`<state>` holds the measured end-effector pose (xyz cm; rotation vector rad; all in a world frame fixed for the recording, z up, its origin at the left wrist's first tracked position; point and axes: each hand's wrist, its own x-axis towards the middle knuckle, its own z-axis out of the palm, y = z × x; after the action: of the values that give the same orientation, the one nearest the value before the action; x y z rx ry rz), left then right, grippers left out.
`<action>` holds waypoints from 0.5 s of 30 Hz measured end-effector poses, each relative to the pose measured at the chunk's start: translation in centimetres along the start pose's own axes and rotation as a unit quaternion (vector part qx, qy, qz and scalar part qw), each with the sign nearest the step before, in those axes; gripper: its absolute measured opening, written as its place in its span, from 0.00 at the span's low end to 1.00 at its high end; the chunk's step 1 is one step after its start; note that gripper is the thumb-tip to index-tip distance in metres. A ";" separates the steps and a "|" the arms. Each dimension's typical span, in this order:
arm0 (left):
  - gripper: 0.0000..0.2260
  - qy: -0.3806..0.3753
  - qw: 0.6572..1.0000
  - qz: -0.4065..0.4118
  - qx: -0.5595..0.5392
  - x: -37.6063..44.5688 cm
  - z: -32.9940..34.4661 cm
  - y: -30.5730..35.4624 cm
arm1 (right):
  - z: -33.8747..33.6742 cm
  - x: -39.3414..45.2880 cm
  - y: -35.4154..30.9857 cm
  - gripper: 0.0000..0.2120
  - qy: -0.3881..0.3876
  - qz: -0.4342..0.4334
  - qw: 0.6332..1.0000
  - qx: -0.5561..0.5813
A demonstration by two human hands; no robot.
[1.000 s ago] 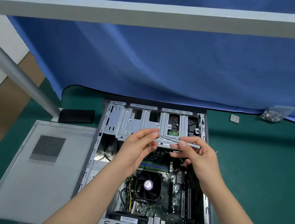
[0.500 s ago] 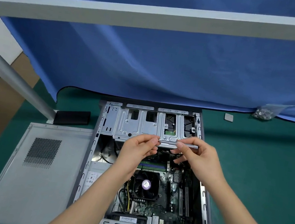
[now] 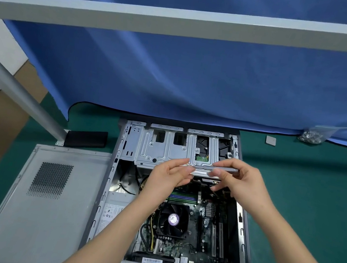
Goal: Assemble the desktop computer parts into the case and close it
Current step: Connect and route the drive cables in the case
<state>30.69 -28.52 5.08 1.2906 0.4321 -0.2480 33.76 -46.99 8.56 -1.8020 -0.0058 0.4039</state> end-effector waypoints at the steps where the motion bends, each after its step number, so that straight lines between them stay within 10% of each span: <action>1: 0.10 0.017 1.000 -0.005 0.005 0.1 -0.1 -0.3 | -0.3 0.3 -0.3 0.06 0.008 -0.002 1.000 -0.027; 8: 0.21 0.076 0.975 -0.208 -0.024 1.8 0.8 -3.9 | -0.7 4.2 -1.9 0.05 -0.014 -0.088 0.863 -0.496; 15: 0.15 0.105 0.953 -0.242 -0.149 3.9 2.6 -4.4 | 1.0 7.1 -2.1 0.08 -0.076 -0.140 0.791 -0.590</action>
<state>32.80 -31.93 0.04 0.9020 0.9342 -0.4407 40.59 -43.93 8.42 -2.9324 -0.7945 0.3396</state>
